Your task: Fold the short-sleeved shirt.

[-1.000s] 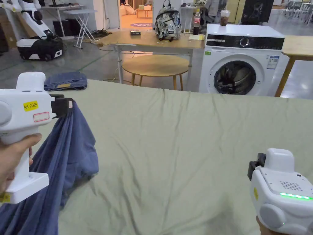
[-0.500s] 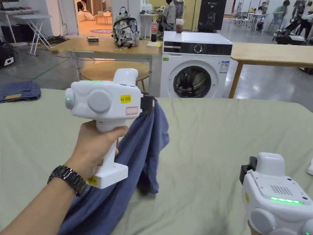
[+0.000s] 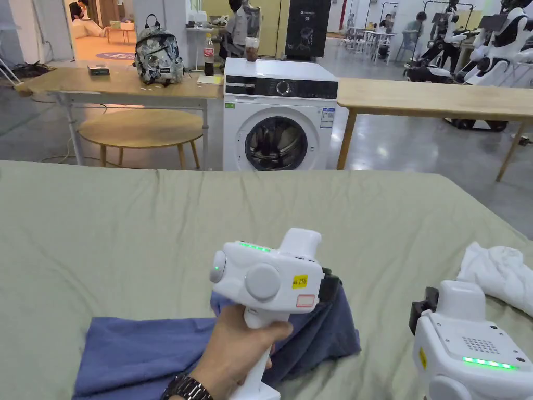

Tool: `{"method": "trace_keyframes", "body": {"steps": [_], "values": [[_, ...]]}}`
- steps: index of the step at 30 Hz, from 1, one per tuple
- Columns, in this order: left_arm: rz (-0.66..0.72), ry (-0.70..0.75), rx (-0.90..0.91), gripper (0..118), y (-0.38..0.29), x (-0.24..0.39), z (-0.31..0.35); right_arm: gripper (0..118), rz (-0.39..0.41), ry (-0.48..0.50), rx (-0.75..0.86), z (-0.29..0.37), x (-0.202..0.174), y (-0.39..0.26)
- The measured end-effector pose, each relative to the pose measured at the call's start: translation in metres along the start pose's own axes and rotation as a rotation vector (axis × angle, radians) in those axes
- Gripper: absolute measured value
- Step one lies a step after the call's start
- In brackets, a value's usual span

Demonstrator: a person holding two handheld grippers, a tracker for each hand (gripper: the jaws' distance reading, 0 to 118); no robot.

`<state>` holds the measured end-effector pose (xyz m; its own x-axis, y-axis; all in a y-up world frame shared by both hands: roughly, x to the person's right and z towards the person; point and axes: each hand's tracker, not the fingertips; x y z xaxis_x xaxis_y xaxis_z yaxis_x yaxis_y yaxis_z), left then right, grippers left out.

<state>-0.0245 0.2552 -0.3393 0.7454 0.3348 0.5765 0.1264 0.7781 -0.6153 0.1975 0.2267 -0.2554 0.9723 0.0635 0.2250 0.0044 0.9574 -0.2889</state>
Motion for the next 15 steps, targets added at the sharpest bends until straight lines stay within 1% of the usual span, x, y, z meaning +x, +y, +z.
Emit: {"method": "trace_keyframes", "body": {"steps": [2,3,4,6,8,9,11,15], "values": [[0.003,0.005,-0.001,1,-0.007,-0.005,0.001,0,-0.001,0.000,-0.008,0.000,0.000,-0.002],[-0.009,0.015,0.001,7,-0.010,-0.004,0.005,0,-0.001,0.003,-0.012,-0.001,-0.001,-0.002],[-0.005,0.026,0.010,20,-0.013,-0.004,0.011,0,-0.001,0.008,-0.016,-0.001,-0.002,-0.002],[0.006,0.037,0.037,51,-0.010,-0.014,0.025,0,0.002,0.019,-0.019,0.000,-0.007,-0.002],[0.031,0.055,0.088,61,-0.013,-0.021,0.047,0,0.005,0.037,-0.016,0.001,-0.012,-0.001],[0.032,0.078,0.106,64,-0.015,-0.025,0.057,0,0.007,0.044,-0.015,0.001,-0.015,0.000],[0.027,0.154,0.142,64,-0.017,-0.041,0.076,0,0.012,0.059,-0.009,0.002,-0.023,0.001],[0.065,0.294,0.189,62,-0.039,-0.068,0.112,0,0.010,0.096,-0.001,0.003,-0.040,0.003]]}}
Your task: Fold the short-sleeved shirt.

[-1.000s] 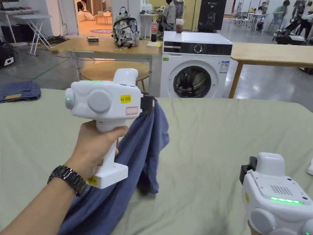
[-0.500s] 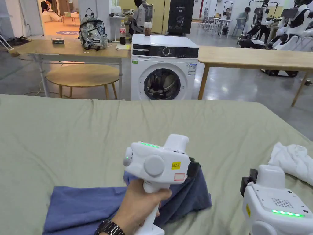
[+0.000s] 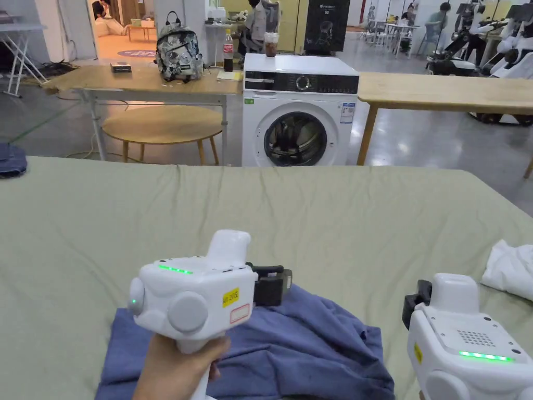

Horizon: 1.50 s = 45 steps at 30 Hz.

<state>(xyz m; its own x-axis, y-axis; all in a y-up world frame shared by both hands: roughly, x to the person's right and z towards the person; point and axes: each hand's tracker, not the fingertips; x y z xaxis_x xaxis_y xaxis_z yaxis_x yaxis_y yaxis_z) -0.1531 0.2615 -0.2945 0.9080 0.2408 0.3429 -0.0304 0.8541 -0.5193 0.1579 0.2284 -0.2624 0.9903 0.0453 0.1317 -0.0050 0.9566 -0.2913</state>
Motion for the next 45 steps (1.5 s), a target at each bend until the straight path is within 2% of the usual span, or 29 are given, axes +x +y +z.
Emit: {"method": "trace_keyframes", "body": {"steps": [1,2,3,4,5,8,13,15,19,24,25,26,28,29,30,34,35,37,39,41,42,43,45], "values": [[-0.001,0.046,0.010,56,-0.006,-0.009,0.009,0,0.003,0.010,0.003,0.000,-0.005,0.000],[0.000,0.086,0.022,43,-0.013,-0.016,0.017,0,0.006,0.018,0.004,-0.001,-0.010,0.000],[0.005,0.117,0.030,20,-0.018,-0.023,0.021,0,0.006,0.026,0.006,0.000,-0.014,-0.001],[0.014,0.145,0.031,7,-0.026,-0.030,0.028,0,0.006,0.038,0.008,0.000,-0.019,-0.001],[0.019,0.182,0.031,4,-0.035,-0.036,0.034,0,0.007,0.046,0.007,0.000,-0.024,-0.002],[0.047,0.238,0.004,0,-0.058,-0.054,0.046,0,0.008,0.071,0.008,-0.002,-0.037,-0.004],[0.139,0.318,-0.041,0,-0.072,-0.105,0.048,0,0.013,0.111,-0.011,-0.010,-0.054,-0.006],[0.151,0.386,-0.061,0,-0.066,-0.124,0.046,0,0.016,0.122,-0.013,-0.013,-0.058,-0.006],[0.240,0.404,-0.099,0,-0.045,-0.180,0.028,0,0.026,0.136,-0.016,-0.019,-0.064,-0.003],[0.324,0.415,-0.232,0,-0.020,-0.240,-0.010,0,0.038,0.140,-0.025,-0.028,-0.066,-0.001],[0.341,0.419,-0.265,1,-0.017,-0.251,-0.018,0,0.043,0.138,-0.027,-0.029,-0.066,-0.002],[0.360,0.422,-0.295,13,-0.015,-0.260,-0.026,0,0.047,0.135,-0.029,-0.030,-0.065,-0.003],[0.402,0.387,-0.329,58,-0.015,-0.262,-0.035,0,0.053,0.131,-0.036,-0.034,-0.063,-0.005],[0.425,0.385,-0.358,75,-0.016,-0.267,-0.044,0,0.056,0.126,-0.042,-0.035,-0.062,-0.006],[0.426,0.390,-0.372,79,-0.016,-0.270,-0.052,0,0.056,0.122,-0.047,-0.036,-0.060,-0.008],[0.349,0.452,-0.469,78,-0.026,-0.265,-0.081,0,0.059,0.103,-0.069,-0.041,-0.054,-0.013],[0.320,0.456,-0.493,71,-0.032,-0.259,-0.081,0,0.060,0.099,-0.073,-0.041,-0.052,-0.014],[0.271,0.473,-0.526,67,-0.037,-0.247,-0.093,0,0.060,0.092,-0.082,-0.043,-0.048,-0.015],[0.153,0.525,-0.495,51,-0.042,-0.228,-0.093,0,0.056,0.081,-0.089,-0.043,-0.044,-0.015],[0.104,0.501,-0.499,25,-0.044,-0.212,-0.100,0,0.048,0.077,-0.097,-0.045,-0.039,-0.014],[0.099,0.485,-0.497,4,-0.045,-0.205,-0.101,0,0.042,0.076,-0.104,-0.046,-0.036,-0.014],[0.098,0.491,-0.500,0,-0.048,-0.205,-0.092,0,0.037,0.072,-0.111,-0.048,-0.033,-0.013],[0.095,0.478,-0.479,0,-0.047,-0.200,-0.083,0,0.022,0.070,-0.128,-0.052,-0.023,-0.009]]}}
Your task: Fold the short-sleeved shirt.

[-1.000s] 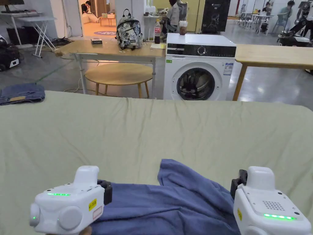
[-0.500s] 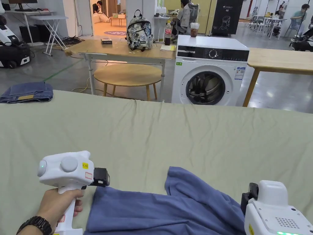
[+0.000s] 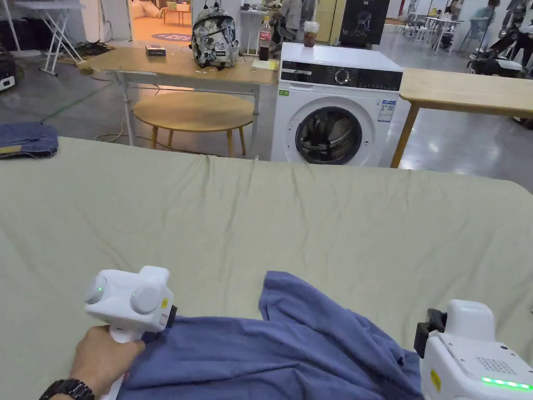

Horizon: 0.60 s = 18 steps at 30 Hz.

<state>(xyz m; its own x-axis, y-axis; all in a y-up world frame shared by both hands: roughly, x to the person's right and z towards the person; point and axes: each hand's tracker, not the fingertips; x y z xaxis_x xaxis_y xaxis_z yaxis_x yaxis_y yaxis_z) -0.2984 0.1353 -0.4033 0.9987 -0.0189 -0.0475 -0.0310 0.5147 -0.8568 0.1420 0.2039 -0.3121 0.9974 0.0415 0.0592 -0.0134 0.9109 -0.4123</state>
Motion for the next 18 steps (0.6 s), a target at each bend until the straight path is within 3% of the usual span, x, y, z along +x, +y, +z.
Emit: {"method": "trace_keyframes", "body": {"steps": [7,8,11,12,15,18], "values": [[0.060,-0.084,0.132,0,-0.017,-0.017,0.049,0,-0.049,0.059,-0.209,-0.041,0.042,0.020],[0.069,-0.095,0.142,0,-0.020,-0.018,0.055,6,-0.044,0.076,-0.251,-0.048,0.045,0.021],[0.079,-0.101,0.161,0,-0.028,-0.023,0.068,71,-0.020,0.105,-0.379,-0.078,0.050,0.014],[0.081,-0.102,0.163,0,-0.031,-0.023,0.071,80,-0.003,0.106,-0.419,-0.087,0.050,0.010],[0.086,-0.107,0.170,0,-0.037,-0.026,0.073,80,0.066,0.114,-0.518,-0.106,0.045,-0.002],[0.103,-0.110,0.164,0,-0.043,-0.028,0.073,80,0.046,0.105,-0.615,-0.122,0.040,-0.020]]}}
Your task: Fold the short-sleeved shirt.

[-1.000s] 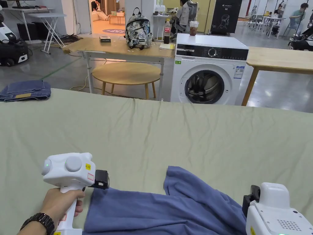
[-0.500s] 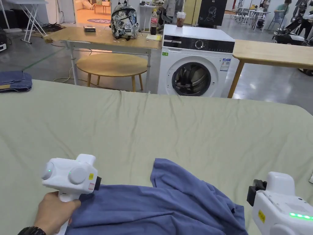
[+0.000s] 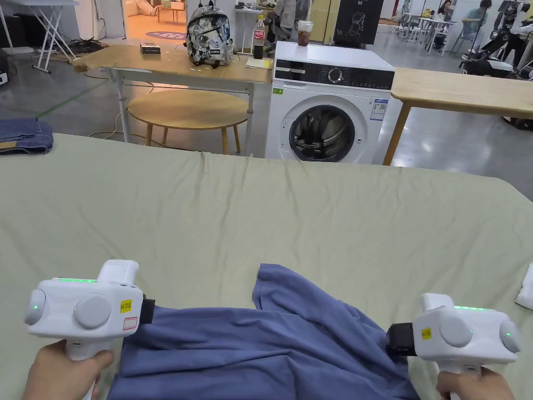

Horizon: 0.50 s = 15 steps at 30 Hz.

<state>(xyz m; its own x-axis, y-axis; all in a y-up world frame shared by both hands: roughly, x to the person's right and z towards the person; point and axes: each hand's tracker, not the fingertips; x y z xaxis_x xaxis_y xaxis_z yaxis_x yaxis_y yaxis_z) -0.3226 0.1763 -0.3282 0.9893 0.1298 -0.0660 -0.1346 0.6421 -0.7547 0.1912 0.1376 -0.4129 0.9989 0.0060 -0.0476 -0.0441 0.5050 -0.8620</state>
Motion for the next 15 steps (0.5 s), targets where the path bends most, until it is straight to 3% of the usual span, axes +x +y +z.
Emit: {"method": "trace_keyframes", "body": {"steps": [6,8,9,12,15], "values": [[0.005,0.005,-0.016,0,-0.008,-0.001,-0.002,55,0.038,0.003,-0.036,-0.017,-0.016,-0.002],[0.009,0.005,-0.021,0,-0.009,0.000,-0.003,31,0.030,0.028,-0.026,-0.004,-0.028,-0.005],[0.010,0.006,-0.021,0,-0.010,0.000,-0.003,9,0.043,-0.003,-0.011,-0.002,-0.033,-0.006],[0.009,0.006,-0.021,0,-0.009,0.002,-0.003,3,0.081,-0.022,0.010,0.006,-0.037,-0.009],[0.008,0.008,0.010,0,-0.003,-0.002,0.005,3,0.018,0.015,0.100,0.022,-0.024,-0.010]]}}
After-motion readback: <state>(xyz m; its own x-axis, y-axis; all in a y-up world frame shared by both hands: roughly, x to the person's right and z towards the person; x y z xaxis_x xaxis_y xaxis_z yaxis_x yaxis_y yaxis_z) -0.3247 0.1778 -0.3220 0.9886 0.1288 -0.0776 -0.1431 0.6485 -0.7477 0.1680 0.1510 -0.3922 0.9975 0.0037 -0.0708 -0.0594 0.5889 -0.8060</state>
